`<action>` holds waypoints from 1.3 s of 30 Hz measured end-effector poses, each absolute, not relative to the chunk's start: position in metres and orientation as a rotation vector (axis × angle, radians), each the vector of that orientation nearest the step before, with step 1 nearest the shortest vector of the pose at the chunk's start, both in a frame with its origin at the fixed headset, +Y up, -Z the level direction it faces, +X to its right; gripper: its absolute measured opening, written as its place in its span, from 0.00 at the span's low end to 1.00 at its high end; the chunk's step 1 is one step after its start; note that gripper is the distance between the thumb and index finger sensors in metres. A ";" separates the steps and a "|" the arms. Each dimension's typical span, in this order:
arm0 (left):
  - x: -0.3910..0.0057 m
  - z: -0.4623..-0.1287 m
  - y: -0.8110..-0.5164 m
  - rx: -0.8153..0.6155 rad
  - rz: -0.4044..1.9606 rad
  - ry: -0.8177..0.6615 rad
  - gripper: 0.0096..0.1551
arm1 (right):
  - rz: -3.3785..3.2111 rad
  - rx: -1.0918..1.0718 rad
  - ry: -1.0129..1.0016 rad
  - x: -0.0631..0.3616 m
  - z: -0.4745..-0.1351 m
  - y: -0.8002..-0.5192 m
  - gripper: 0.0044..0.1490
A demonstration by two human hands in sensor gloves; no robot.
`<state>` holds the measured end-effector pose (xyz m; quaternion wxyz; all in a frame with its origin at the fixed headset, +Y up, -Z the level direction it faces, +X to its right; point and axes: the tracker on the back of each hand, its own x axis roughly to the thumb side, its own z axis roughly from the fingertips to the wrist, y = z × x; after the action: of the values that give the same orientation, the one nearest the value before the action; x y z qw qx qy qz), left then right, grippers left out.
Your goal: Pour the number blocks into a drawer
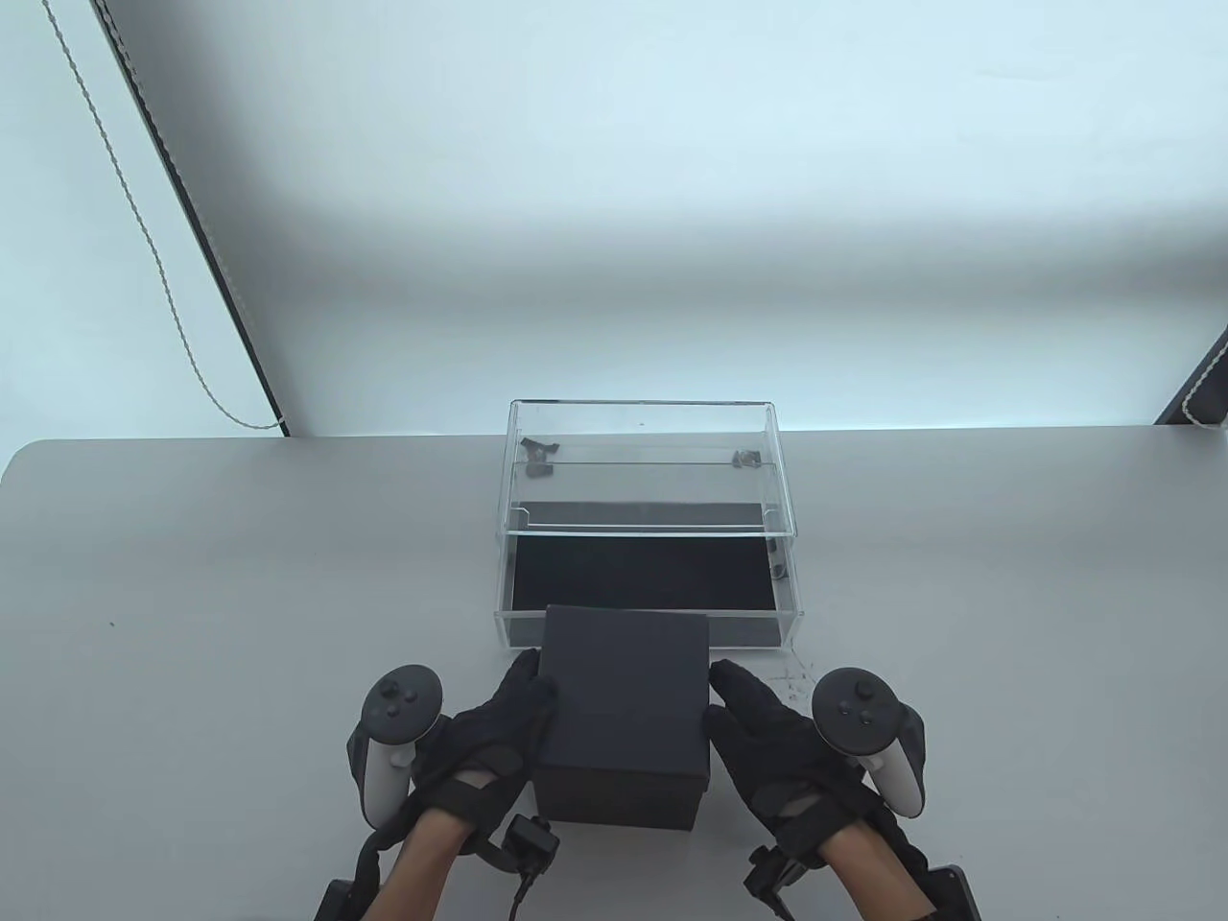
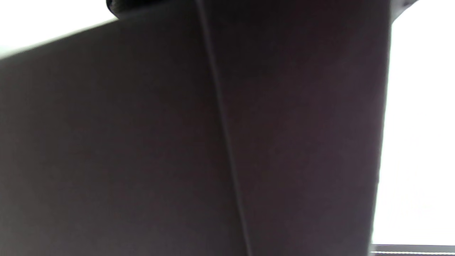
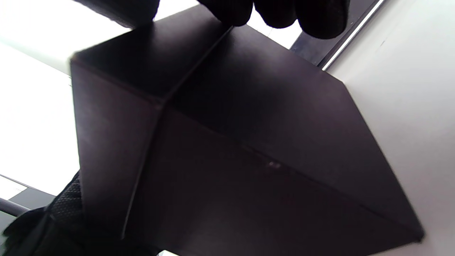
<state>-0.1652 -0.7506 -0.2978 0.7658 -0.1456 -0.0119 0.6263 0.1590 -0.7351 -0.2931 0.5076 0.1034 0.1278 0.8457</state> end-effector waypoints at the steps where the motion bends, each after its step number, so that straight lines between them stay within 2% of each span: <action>1: -0.164 -0.297 -0.752 -0.315 1.361 -0.032 0.52 | 2.024 0.248 0.311 0.159 -0.294 -0.738 0.50; 9: -0.152 -0.291 -0.755 -0.316 1.438 -0.006 0.53 | 1.795 0.185 0.326 0.157 -0.295 -0.754 0.50; 24: -0.139 -0.286 -0.747 -0.298 1.517 -0.042 0.55 | 1.671 0.177 0.264 0.155 -0.293 -0.748 0.49; 39: -0.137 -0.283 -0.708 -0.047 1.603 -0.333 0.57 | 1.723 0.323 0.065 0.156 -0.283 -0.718 0.46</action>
<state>-0.1368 -0.7084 -0.2830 0.6831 -0.0208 -0.1483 0.7148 0.1564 -0.7180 -0.2833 0.6393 0.1418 0.0285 0.7552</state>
